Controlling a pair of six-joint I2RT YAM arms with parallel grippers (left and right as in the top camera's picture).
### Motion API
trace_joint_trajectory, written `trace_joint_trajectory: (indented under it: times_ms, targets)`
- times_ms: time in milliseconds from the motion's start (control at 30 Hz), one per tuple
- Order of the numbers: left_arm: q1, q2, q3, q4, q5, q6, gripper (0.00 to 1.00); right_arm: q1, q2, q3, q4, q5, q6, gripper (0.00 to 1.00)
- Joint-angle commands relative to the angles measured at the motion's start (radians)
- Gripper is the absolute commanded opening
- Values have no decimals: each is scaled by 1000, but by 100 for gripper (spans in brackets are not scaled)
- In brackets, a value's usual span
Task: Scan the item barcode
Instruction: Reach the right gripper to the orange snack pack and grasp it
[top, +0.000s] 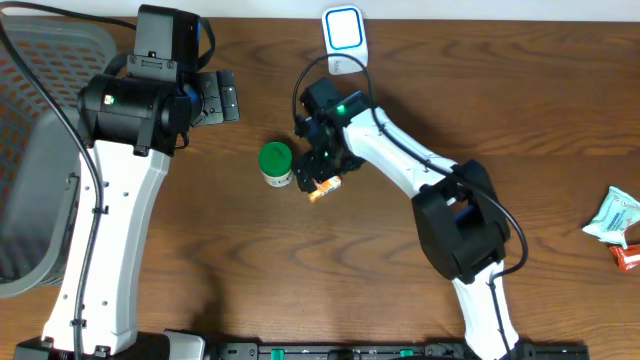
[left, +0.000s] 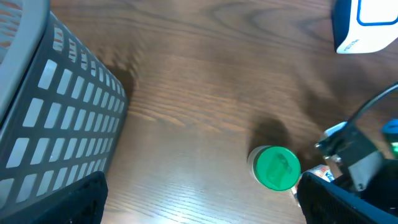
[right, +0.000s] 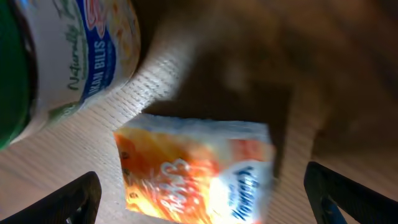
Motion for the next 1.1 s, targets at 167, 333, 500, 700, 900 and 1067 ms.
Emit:
trace_joint_trajectory:
  times_ms: [167, 333, 500, 700, 900, 1067]
  targets:
    - [5, 3, 3, -3, -16, 3, 98, 47, 28, -1, 12, 83, 37, 99]
    - [5, 3, 3, -3, -16, 2, 98, 49, 83, -1, 9, 96, 38, 99]
    - [5, 3, 3, -3, -16, 3, 98, 45, 87, 2, 3, 95, 101, 81]
    - [5, 3, 3, -3, -16, 2, 98, 30, 72, 53, -77, 88, 140, 65]
    - [5, 3, 3, -3, -16, 3, 98, -16, 72, 200, -296, 35, 191, 54]
    - [5, 3, 3, -3, -16, 2, 98, -64, 72, 251, -441, -69, 266, 54]
